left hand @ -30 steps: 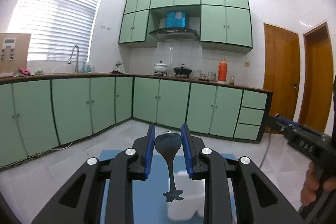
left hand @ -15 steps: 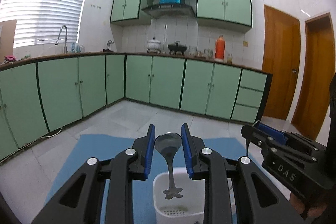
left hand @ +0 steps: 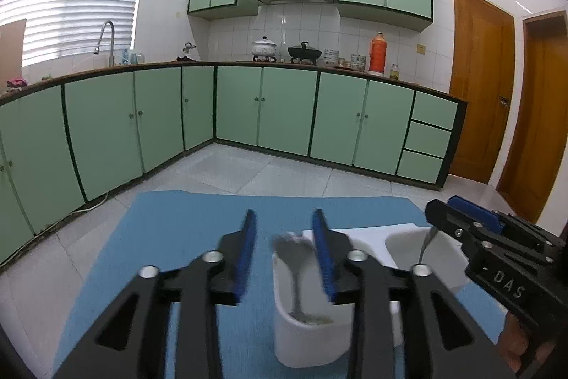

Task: Organize utensils
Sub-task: 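Lift both spoons and drop them into the white caddy compartments, then grasp the large steel spoon with the left tool while the right tool grasps the black spoon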

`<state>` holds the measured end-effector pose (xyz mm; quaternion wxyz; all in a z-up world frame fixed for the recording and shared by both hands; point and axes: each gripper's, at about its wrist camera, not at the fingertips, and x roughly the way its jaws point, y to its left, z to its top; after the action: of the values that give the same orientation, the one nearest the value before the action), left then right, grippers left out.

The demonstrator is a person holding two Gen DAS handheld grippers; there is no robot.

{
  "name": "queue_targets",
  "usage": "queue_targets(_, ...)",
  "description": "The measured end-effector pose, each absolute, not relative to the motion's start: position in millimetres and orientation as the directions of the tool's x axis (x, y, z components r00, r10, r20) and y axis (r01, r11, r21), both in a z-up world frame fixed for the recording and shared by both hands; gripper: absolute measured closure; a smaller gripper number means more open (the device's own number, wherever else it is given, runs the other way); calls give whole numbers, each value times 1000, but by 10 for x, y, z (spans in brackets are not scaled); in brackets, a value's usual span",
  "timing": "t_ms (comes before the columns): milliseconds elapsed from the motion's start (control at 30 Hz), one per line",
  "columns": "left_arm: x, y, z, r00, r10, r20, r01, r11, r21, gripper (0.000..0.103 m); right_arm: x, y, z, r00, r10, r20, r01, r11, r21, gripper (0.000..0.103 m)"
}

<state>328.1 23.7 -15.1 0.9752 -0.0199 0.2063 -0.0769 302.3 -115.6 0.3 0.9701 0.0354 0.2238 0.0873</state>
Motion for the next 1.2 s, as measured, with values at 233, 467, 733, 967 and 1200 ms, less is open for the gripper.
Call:
queue_targets(233, 3000, 403, -36, 917, -136, -375, 113, 990, -84, 27, 2717, -1294, 115, 914, 120, -386, -95, 992, 82, 30)
queue_targets(467, 2561, 678, -71, 902, -91, -421, 66, 995, -74, 7, 2183, -1422, 57, 927, 20, -374, -17, 1000, 12, 13)
queue_targets(733, 2188, 783, -442, 822, -35, -568, 13, 999, -43, 6, 1747, -1600, -222, 893, -16, -449, 38, 999, 40, 13)
queue_targets(967, 2054, 725, -785, 745, 53, -665, -58, 998, 14, 7, 1542, -1568, -486, 862, -26, -506, 49, 998, 31, 13)
queue_targets(1200, 2081, 659, -960, 713, 27, -701, -31, 1000, 7, 19, 1499, -1623, -605, 846, -20, -532, 57, 997, 53, 13)
